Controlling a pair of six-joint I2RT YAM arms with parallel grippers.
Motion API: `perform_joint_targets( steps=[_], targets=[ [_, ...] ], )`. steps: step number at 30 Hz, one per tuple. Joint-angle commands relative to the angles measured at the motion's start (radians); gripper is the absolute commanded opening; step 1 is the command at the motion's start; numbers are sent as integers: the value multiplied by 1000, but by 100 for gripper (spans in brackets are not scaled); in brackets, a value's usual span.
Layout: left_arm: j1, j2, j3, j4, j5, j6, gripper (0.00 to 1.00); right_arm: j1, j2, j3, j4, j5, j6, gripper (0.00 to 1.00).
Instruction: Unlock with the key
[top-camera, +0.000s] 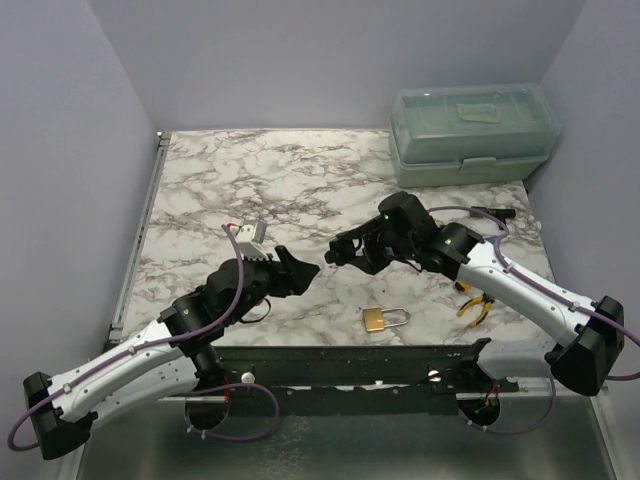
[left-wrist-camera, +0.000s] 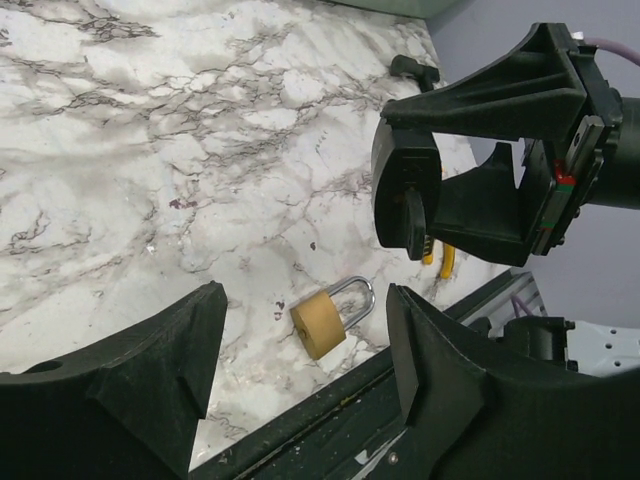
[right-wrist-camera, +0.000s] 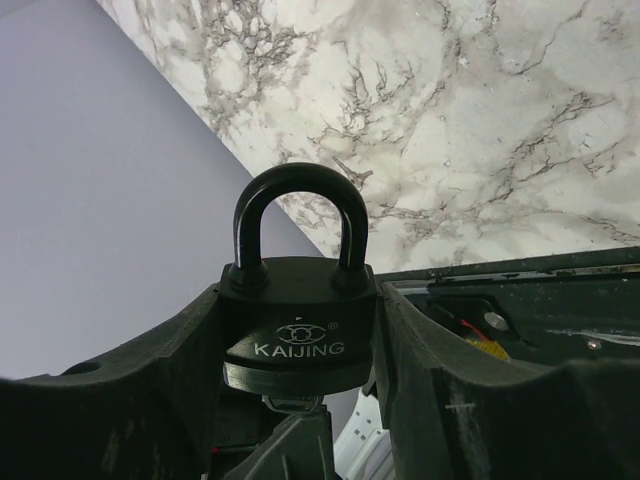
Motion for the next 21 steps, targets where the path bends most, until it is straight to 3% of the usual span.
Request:
perform_joint_targets(
  steps=[1,4,16,21],
  targets=[
    [2,7,16,-12,26,-10,67,0,-36,4,38,19,18,0],
    [2,22,20,17,39,-6,61,0,-32,0,41,14,18,0],
    [2,61,56,86,83,5,59,0,-5,-1,64,-23,14,0],
    [2,72,59,105,98,8,52,0,4,0,73,-29,11,0]
  ],
)
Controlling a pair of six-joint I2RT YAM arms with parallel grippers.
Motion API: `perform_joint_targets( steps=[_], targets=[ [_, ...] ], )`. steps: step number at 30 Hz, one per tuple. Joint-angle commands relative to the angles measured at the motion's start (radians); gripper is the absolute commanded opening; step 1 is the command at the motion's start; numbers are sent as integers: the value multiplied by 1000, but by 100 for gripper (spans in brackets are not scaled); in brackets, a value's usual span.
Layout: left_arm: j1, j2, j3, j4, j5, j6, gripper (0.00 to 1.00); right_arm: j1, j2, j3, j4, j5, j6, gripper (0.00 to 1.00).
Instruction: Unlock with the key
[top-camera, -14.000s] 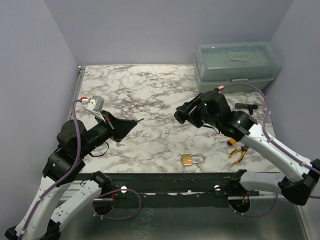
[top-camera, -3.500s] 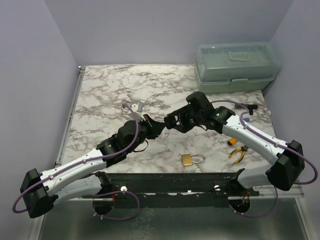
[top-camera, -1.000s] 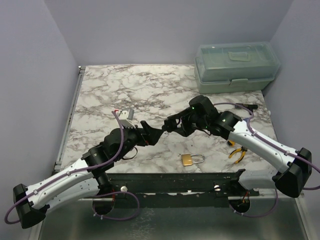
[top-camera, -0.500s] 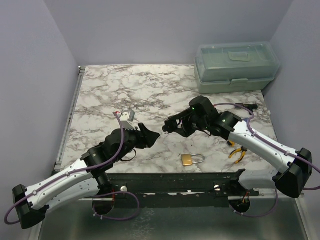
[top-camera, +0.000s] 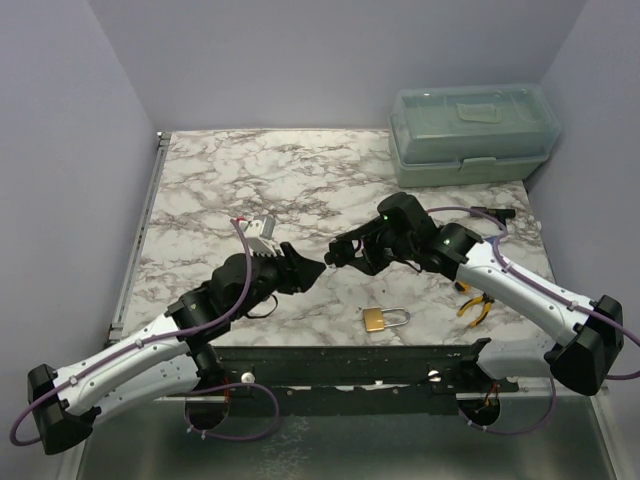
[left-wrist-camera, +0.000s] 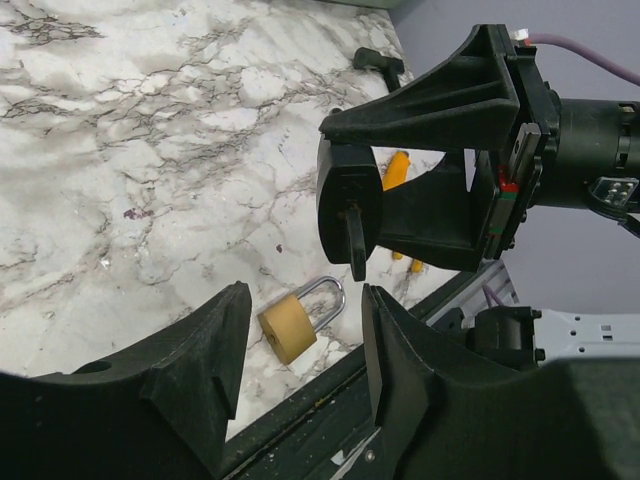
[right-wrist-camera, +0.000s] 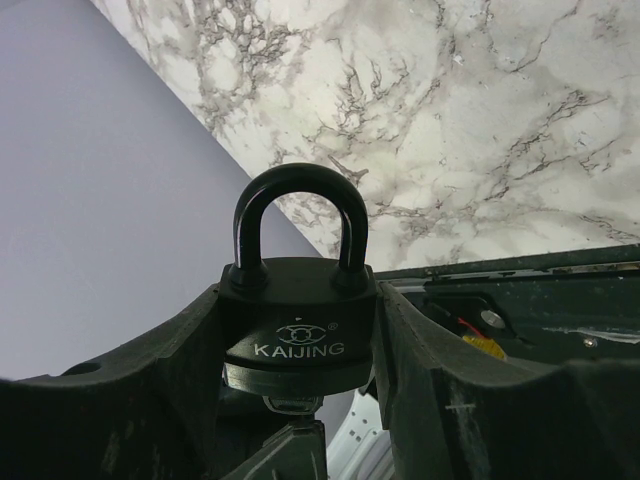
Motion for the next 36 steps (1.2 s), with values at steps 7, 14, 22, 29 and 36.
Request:
perform_joint_targets(
  steps=[7,14,22,29,36],
  targets=[
    [2,51,42,84,44,16,46,0,12,13,83,-28,7,0],
    [2,94,53,120,46,24,35,0,19,10,91,-40,7,0],
    [1,139,50,139,30,6,10,0,18,9,103,-43,3,0],
    [2,213,59,199,13,-10,4,7,45,28,115,-74,-19,0],
    [2,262,74,218,31,20,7,12,33,24,92,-49,-20,0]
  ],
)
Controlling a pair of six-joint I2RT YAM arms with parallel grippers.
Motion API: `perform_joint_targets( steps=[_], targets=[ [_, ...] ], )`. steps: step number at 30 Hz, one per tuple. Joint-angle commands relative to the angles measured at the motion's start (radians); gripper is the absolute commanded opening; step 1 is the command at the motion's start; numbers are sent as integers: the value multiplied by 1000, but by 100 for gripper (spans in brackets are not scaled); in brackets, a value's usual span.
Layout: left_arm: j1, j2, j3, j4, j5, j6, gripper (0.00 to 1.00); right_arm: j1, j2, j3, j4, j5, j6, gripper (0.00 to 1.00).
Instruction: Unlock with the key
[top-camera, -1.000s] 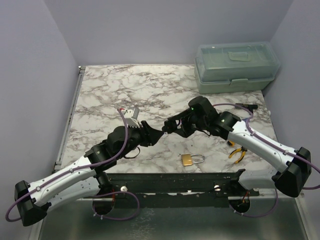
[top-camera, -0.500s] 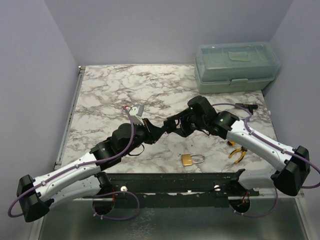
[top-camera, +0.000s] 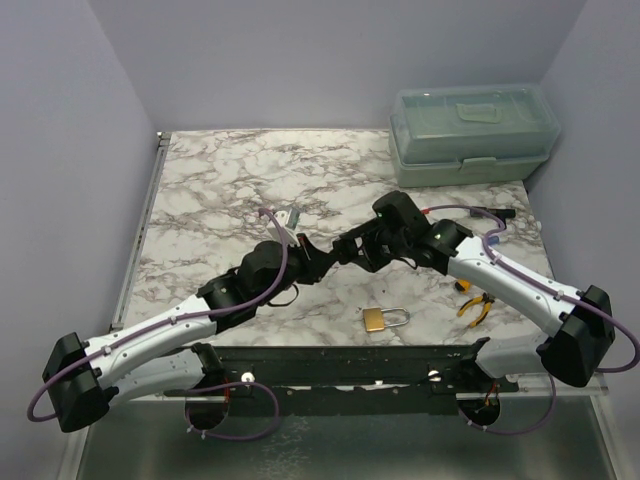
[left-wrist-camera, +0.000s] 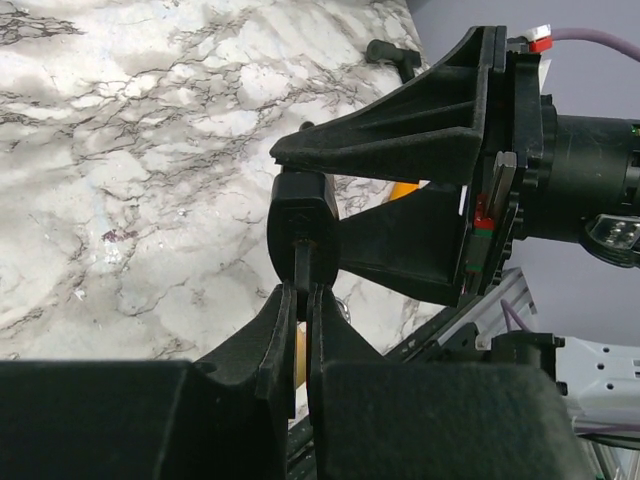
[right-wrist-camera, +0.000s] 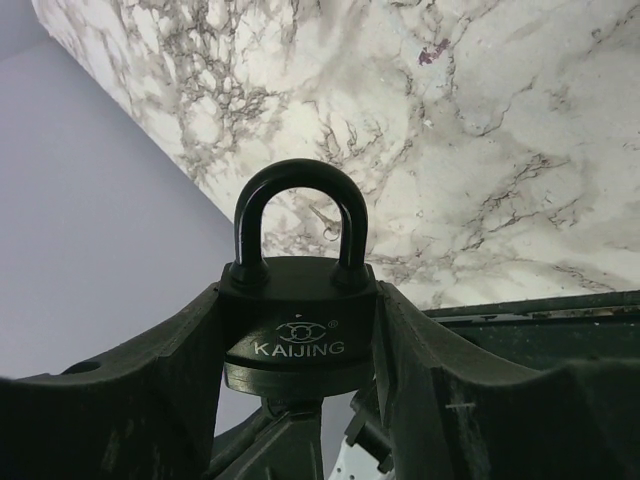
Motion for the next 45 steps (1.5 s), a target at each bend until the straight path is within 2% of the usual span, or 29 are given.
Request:
perform_joint_targets(
  steps=[1,9,12,15,19,24,30,38,43,45],
  targets=[
    [1,15,25,62,10,25,14,33,-36,20,79,-80,5,0],
    [1,-148,-34,-61,-4,41,65,33,-103,-18,24,19,8,0],
    [1,-224,-48,-110,20,52,76,33,-112,-22,7,30,-2,0],
    [1,-283,-47,-160,49,62,78,33,-115,-24,5,34,-42,0],
    [1,-312,-30,-201,98,70,76,33,-109,2,-6,51,-146,0],
    [1,-272,-12,-199,140,64,74,33,-81,70,-31,65,-293,0],
    [1,-184,4,-142,153,60,74,33,-18,131,-6,3,-456,0],
    [1,-117,-4,-22,145,26,74,33,14,126,50,-72,-511,0],
    [1,-100,-10,-9,122,21,74,33,25,130,61,-90,-530,0],
    [1,-88,-11,-9,115,18,70,33,30,130,66,-98,-542,0]
  ],
)
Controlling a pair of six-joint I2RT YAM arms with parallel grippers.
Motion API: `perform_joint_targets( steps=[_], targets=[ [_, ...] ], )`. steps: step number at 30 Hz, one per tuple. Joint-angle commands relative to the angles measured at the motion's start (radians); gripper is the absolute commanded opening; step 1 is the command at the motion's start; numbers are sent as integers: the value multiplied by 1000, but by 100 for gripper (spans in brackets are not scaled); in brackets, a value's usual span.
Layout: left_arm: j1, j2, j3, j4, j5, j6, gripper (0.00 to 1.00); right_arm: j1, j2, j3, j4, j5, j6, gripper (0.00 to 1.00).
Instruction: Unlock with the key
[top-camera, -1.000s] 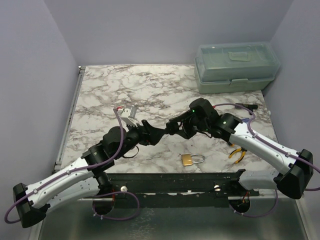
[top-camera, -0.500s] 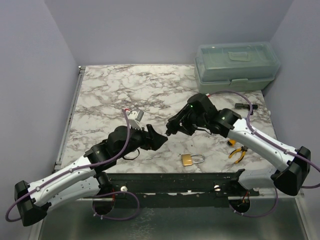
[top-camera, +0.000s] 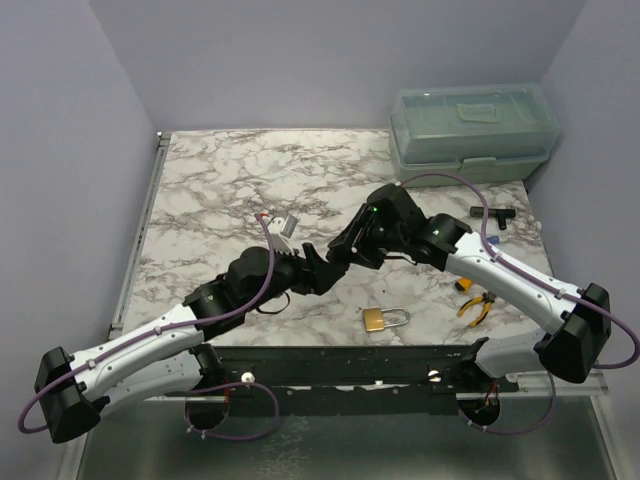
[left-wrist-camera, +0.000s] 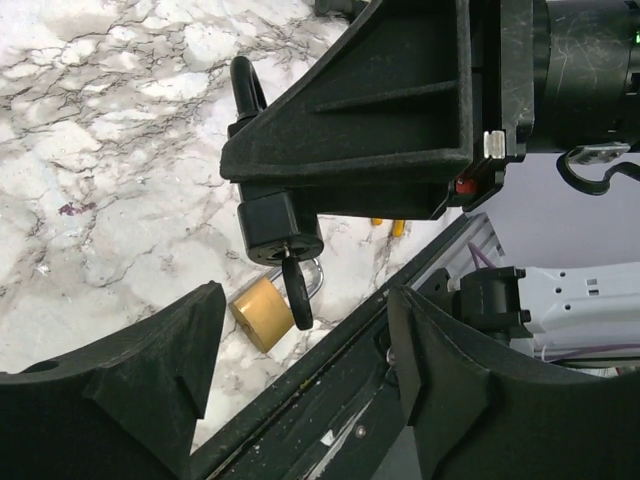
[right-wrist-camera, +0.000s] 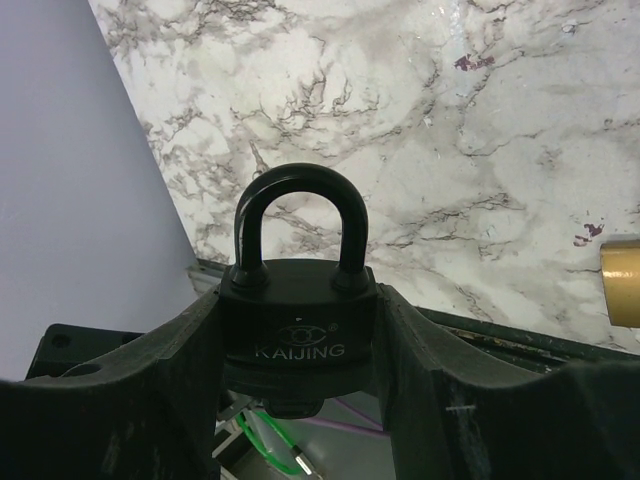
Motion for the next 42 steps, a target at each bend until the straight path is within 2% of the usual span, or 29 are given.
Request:
perform_joint_targets(
  steps=[1,15,19,24,27,30,32,33,36,37,39,42],
  targets=[
    [1,24,20,61,-10,-9,68,0,9,38,84,-53,-42,0],
    [1,66,26,82,-158,-42,44,10,14,37,133,-102,-81,0],
    [1,82,30,87,-164,-46,44,12,11,25,163,-117,-86,0],
    [0,87,32,105,-172,-57,50,19,5,22,185,-118,-90,0],
    [2,87,30,106,-194,-68,48,21,2,20,197,-124,-93,0],
    [1,85,27,106,-219,-80,33,25,0,17,206,-131,-96,0],
    [1,86,27,102,-226,-85,3,27,-6,13,217,-135,-98,0],
    [1,86,25,97,-227,-88,0,27,-12,11,225,-136,-99,0],
    [1,74,22,99,-218,-93,0,29,-38,-8,264,-132,-106,0],
    [1,66,21,100,-215,-94,0,29,-48,-16,277,-128,-108,3],
    [0,42,12,107,-211,-101,0,29,-72,-32,302,-116,-114,30],
    [1,-6,-2,110,-213,-115,0,29,-120,-84,355,-89,-105,78]
  ],
)
